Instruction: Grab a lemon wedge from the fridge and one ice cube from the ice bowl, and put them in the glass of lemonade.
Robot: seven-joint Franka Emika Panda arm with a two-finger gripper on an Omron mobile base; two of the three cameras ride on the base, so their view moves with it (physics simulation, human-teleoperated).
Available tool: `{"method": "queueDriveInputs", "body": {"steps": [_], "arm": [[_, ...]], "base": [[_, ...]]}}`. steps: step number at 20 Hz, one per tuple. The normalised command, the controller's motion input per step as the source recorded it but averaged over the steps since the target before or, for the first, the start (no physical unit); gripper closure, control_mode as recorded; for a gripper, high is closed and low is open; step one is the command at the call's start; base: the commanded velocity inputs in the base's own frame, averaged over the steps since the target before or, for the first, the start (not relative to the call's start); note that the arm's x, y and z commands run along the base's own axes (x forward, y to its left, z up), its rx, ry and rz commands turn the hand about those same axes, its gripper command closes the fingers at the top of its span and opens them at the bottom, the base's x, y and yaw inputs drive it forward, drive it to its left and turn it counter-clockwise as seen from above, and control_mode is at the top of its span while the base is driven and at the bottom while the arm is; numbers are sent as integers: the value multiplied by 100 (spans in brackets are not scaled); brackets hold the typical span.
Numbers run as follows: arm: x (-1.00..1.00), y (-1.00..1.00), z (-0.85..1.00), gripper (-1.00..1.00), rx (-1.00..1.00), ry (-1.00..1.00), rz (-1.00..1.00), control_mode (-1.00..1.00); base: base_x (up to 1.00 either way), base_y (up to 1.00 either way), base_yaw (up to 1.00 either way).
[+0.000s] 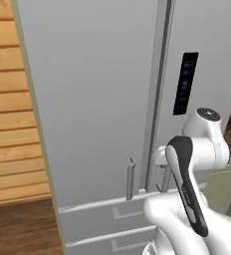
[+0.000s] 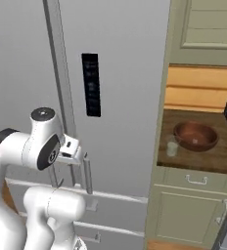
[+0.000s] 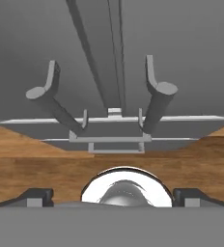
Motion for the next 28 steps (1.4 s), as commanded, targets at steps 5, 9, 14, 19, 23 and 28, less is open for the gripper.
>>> {"method": "queueDriveInputs", "body": {"steps": [5, 9, 14, 19, 23, 28], "arm": [[0, 0, 0, -100, 0, 0, 0, 100], [0, 0, 0, -100, 0, 0, 0, 100], [0, 0, 0, -100, 0, 0, 0, 100], [-28, 0, 2, -100, 0, -8, 0, -100], [-55, -7, 21, -100, 0, -27, 0, -100], [37, -43, -6, -100, 0, -16, 2, -100]], "base": [[-53, 6, 0], [-100, -37, -1], [-69, -31, -1], [-6, 0, 0], [0, 0, 0], [0, 0, 0]]}}
